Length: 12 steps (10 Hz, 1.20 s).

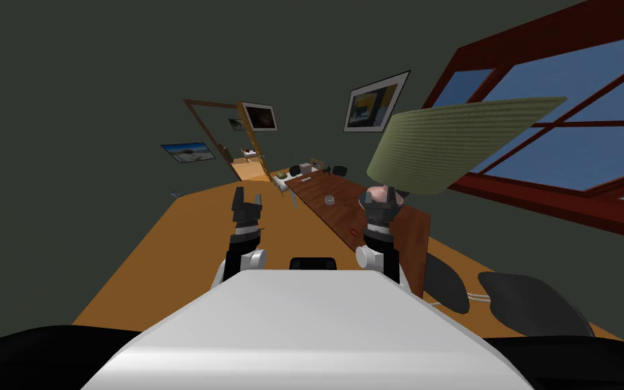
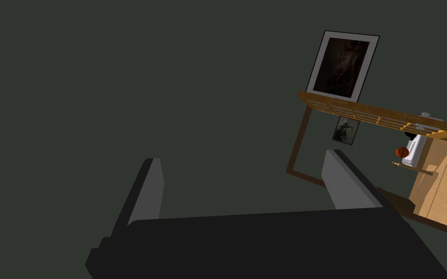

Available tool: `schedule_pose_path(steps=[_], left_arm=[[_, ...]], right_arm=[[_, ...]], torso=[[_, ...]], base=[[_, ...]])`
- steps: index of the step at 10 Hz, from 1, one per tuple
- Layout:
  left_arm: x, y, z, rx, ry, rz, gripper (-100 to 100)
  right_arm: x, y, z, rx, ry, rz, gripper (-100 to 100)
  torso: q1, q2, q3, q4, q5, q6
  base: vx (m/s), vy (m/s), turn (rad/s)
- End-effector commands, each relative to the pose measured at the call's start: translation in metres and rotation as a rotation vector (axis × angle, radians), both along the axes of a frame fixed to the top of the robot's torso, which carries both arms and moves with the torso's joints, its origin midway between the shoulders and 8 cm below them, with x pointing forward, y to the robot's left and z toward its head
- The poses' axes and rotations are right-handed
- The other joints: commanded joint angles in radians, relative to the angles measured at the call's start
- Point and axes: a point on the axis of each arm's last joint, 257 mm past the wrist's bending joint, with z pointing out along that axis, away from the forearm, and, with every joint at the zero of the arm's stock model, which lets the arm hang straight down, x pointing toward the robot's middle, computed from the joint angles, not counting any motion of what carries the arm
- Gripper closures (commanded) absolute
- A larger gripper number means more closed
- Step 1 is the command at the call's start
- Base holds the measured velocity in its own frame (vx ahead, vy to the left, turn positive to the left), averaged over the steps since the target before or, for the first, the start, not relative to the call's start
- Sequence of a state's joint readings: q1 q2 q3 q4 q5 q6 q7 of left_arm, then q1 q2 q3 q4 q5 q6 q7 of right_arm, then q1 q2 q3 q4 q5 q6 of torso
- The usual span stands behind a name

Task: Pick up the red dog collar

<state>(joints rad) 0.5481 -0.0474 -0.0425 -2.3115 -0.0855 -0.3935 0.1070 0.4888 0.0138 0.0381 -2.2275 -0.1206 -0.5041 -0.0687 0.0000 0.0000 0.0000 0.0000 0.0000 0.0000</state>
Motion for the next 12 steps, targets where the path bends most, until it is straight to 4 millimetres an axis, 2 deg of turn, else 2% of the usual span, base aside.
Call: schedule_pose_path(steps=[1,7,12], left_arm=[[0.0,0.0,0.0,0.0,0.0,0.0,0],[0.0,0.0,0.0,0.0,0.0,0.0,0],[0.0,0.0,0.0,0.0,0.0,0.0,0]], right_arm=[[0.005,0.006,-0.005,-0.044,0.008,0.014,-100],[0.033,0.031,-0.035,-0.248,0.039,0.044,-100],[0.054,0.045,-0.065,-0.39,0.074,0.051,-100]], torso=[[0.0,0.0,0.0,0.0,0.0,0.0],[0.0,-0.002,-0.001,0.0,0.0,0.0],[0.0,-0.001,-0.001,0.0,0.0,0.0]], base=[[0.006,0.009,0.045],[0.018,0.012,0.058],[0.014,0.0,0.049]])
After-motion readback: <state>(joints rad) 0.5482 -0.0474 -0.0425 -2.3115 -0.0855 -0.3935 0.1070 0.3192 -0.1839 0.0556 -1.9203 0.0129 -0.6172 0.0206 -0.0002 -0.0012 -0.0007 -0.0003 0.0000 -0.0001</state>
